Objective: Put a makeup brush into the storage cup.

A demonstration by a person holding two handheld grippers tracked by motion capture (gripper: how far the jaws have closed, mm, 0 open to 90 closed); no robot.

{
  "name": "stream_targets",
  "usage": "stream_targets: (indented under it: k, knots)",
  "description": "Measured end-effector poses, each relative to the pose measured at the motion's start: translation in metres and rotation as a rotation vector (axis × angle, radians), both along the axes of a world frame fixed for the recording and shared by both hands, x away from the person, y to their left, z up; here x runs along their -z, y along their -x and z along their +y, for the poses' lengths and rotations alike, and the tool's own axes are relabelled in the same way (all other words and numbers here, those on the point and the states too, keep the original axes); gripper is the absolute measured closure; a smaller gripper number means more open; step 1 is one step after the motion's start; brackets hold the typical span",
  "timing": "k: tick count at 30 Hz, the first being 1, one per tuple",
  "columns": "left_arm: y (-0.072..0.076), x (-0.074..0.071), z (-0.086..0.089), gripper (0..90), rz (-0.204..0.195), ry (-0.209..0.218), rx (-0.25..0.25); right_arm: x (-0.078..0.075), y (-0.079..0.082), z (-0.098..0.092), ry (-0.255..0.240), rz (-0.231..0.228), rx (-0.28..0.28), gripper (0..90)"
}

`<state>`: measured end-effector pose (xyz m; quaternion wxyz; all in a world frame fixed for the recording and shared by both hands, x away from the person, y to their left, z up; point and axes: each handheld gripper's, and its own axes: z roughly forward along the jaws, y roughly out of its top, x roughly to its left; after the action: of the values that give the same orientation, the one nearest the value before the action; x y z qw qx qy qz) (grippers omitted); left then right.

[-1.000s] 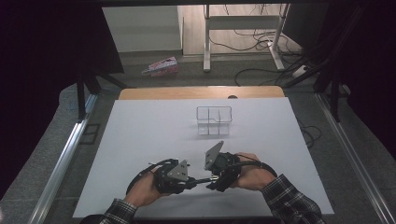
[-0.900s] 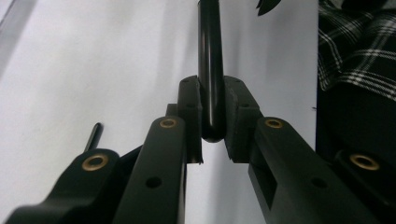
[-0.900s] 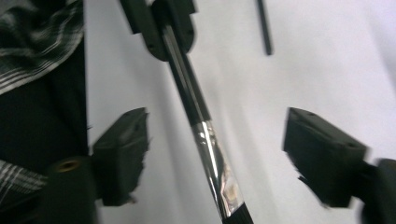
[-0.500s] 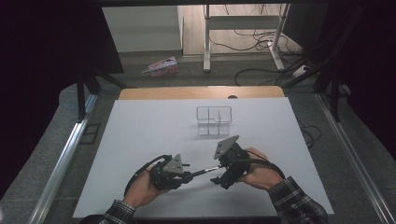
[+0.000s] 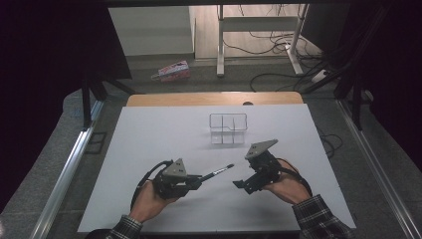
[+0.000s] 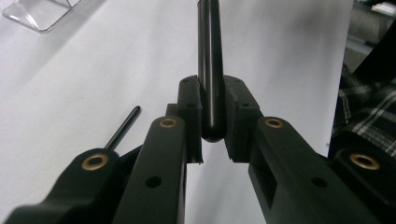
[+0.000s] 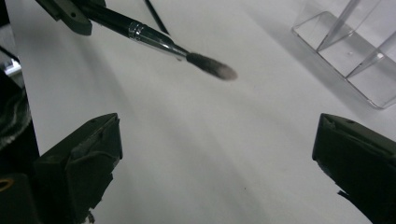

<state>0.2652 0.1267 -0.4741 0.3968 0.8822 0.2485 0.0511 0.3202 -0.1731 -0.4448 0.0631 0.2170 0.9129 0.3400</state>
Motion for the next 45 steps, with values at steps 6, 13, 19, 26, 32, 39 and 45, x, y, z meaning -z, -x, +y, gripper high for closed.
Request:
stream_targets:
  k: [6, 13, 19, 26, 32, 39, 45]
  knots:
    - [0.0, -0.001, 0.005, 79.6, 0.007, 0.079, -0.051, 0.0, 0.0, -0.008, -0.09, -0.008, 0.058, 0.4]
    - [0.004, -0.004, 0.008, 79.5, 0.004, 0.166, -0.093, -0.002, 0.002, -0.012, -0.167, 0.007, 0.091, 4.1]
    - [0.011, -0.007, 0.008, 79.5, -0.026, 0.238, -0.125, -0.004, 0.005, -0.011, -0.255, 0.056, 0.112, 4.6]
    - [0.018, -0.008, 0.006, 79.5, -0.039, 0.315, -0.149, -0.01, 0.011, -0.006, -0.352, 0.089, 0.128, 0.7]
    - [0.021, -0.006, 0.003, 79.5, -0.043, 0.342, -0.159, -0.011, 0.012, -0.004, -0.396, 0.103, 0.144, 0.7]
    - [0.023, -0.005, 0.001, 79.5, -0.041, 0.374, -0.17, -0.013, 0.014, 0.0, -0.43, 0.108, 0.14, 0.7]
    - [0.025, -0.003, -0.003, 79.5, -0.046, 0.395, -0.178, -0.012, 0.015, 0.005, -0.453, 0.128, 0.143, 0.6]
